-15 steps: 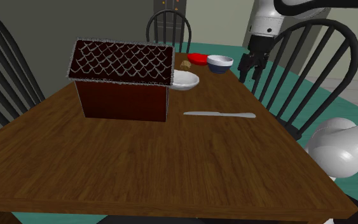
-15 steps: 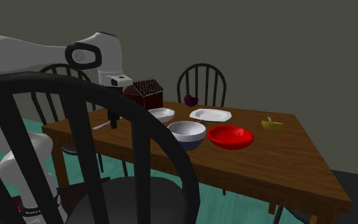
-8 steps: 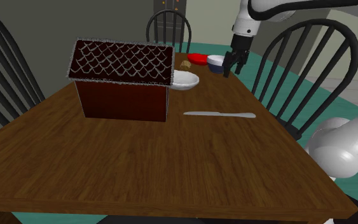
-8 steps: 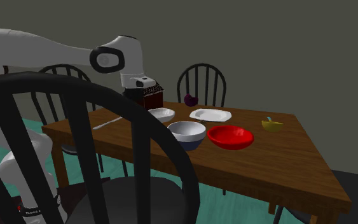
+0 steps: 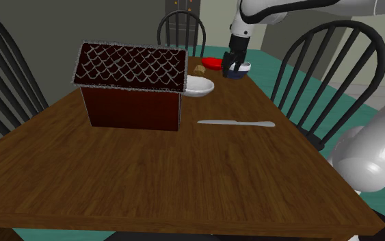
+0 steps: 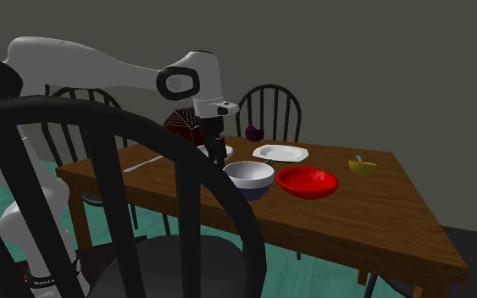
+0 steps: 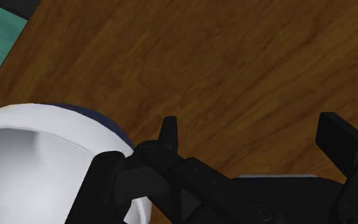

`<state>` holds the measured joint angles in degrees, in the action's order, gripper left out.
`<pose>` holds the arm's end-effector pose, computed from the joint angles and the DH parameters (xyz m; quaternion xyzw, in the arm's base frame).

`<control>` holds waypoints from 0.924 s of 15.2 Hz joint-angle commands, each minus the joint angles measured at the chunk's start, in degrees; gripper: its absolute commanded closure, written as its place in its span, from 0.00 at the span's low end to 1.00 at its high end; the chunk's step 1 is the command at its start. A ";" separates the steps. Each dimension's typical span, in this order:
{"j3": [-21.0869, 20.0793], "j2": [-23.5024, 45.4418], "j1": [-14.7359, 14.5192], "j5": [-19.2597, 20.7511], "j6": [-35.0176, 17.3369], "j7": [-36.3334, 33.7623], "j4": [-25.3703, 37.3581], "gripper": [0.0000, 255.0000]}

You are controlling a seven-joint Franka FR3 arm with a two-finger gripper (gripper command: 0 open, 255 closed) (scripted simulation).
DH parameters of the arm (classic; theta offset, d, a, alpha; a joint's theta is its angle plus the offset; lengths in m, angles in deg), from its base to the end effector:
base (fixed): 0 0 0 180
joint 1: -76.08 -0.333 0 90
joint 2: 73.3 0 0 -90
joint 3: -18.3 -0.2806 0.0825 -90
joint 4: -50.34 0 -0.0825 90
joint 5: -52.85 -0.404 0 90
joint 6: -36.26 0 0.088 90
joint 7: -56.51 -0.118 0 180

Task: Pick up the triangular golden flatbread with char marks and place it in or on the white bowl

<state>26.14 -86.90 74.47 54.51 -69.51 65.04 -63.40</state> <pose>0.5222 -0.0638 0.5252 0.9985 0.0244 0.0479 0.0042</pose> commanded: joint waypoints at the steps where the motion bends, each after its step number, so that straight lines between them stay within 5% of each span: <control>1: 0.39 4.26 -0.22 -0.30 -1.43 1.95 3.74 0.00; 11: 0.64 25.26 -0.03 -2.80 -2.01 10.48 28.51 0.00; 14: 0.54 26.72 0.09 -2.98 -3.23 10.91 28.99 0.00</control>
<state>26.68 -60.66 74.48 51.60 -72.22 75.71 -34.48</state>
